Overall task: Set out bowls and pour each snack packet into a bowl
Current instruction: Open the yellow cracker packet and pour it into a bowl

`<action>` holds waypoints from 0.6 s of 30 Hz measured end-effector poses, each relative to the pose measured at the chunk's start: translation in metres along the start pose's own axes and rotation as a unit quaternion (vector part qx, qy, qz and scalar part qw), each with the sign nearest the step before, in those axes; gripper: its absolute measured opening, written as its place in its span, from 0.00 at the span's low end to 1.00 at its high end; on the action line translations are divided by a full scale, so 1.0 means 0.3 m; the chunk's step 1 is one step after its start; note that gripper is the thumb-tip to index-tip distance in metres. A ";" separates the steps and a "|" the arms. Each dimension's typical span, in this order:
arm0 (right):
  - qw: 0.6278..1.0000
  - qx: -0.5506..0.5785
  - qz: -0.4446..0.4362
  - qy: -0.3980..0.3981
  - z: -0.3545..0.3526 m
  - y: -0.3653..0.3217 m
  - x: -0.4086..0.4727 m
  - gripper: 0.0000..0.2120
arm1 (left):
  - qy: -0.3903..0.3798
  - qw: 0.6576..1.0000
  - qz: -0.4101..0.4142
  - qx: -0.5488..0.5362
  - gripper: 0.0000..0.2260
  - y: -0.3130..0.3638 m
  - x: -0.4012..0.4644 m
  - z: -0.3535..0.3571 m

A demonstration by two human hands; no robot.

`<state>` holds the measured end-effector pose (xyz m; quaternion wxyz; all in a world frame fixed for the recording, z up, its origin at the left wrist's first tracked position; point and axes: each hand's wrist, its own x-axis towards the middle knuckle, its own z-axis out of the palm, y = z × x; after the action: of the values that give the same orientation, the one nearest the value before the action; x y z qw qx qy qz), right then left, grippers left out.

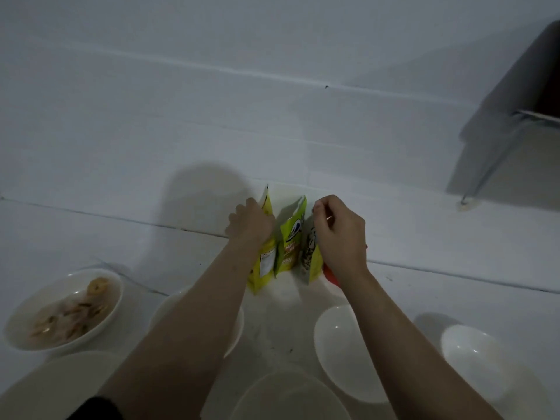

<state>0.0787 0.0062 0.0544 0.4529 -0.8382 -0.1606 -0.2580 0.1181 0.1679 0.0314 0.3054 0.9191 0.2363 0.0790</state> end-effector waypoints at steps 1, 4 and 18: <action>1.000 -0.009 -0.001 -0.004 0.012 0.003 0.005 0.12 | -0.007 1.000 0.002 0.008 0.18 -0.013 0.014 0.005; 1.000 -0.027 -0.004 -0.002 0.044 0.011 0.008 0.12 | -0.018 0.999 0.020 0.025 0.15 -0.042 0.020 0.003; 0.999 0.024 -0.025 0.017 -0.107 -0.137 -0.182 0.13 | 0.156 0.973 0.081 -0.147 0.18 -0.026 -0.510 -0.256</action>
<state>0.0044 -0.0005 0.0653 0.4693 -0.8182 -0.1801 -0.2790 -0.0412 0.1399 0.0882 0.3890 0.8566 0.1913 0.2800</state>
